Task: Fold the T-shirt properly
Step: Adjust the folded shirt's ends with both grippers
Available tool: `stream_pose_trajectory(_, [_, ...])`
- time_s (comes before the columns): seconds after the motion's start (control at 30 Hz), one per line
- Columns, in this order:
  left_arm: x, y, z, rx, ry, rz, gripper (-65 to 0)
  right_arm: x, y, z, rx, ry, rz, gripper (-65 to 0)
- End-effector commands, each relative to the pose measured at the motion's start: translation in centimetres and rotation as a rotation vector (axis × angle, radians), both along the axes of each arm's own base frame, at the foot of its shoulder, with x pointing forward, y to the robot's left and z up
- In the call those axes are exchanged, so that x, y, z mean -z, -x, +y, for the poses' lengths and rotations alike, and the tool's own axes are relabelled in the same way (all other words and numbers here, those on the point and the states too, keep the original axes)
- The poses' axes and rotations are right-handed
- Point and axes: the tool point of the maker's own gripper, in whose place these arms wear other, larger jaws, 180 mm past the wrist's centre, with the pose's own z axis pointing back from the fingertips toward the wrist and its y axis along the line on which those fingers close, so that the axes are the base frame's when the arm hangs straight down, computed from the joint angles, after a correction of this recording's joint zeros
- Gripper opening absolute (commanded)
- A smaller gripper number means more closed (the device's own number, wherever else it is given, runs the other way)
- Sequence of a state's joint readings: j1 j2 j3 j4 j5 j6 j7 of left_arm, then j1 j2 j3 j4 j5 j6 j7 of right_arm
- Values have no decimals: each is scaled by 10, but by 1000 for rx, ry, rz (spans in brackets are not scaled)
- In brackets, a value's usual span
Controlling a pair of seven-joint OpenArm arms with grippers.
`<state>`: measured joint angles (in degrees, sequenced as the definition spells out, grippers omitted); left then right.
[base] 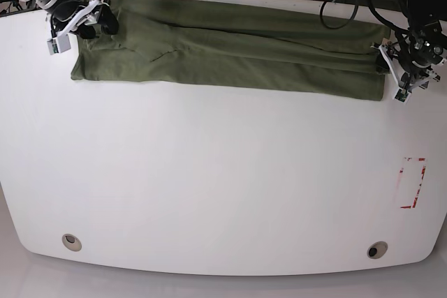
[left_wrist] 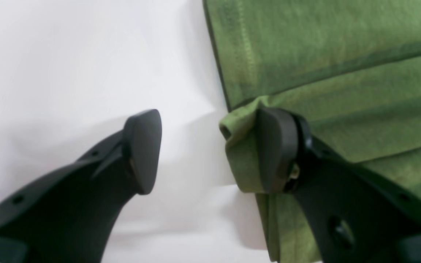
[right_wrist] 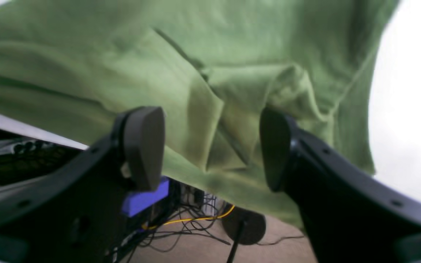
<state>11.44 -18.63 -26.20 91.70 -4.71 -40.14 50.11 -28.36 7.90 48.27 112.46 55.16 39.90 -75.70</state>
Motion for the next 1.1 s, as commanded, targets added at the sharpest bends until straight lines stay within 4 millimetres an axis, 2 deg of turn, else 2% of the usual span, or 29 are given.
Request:
stream_pose_trajectory(0.0, [-13,-9,6,6,-21,-40,-267,-6,-14,11,-45,-10,-41,-319])
stream_pose_trajectory(0.07, [-14,-10,6,6,-21,-41,-267,0,-20,19,-70,-7,-34,-411])
stream_pose_trajectory(0.17, [-14,-10,7,2,-21,-42,-265,15,-25,27,-78,-16,-9,-595])
stream_pose_trajectory(0.23, [-16,-13,7,0,-21,-50,-265,26,-24,30,-69,-28,18,-650])
stream_pose_trajectory(0.43, [-31,-21,26,-123,-3,-104,-262,61,-19,26,-17,-27,110,-626])
stream_pose_trajectory(0.57, [-33,-10,43,-213,-11,-73,-262,74,-13,23,1,-22,147,-626])
stream_pose_trajectory(0.7, [-38,-9,52,-260,-23,-43,-260,75,-23,35,-45,-30,133,-626])
stream_pose_trajectory(0.9, [-31,8,58,-294,-46,57,-260,77,-23,44,-67,-43,128,-626])
stream_pose_trajectory(1.07, [-28,8,43,-266,51,33,-260,77,-23,47,-67,-48,127,-626])
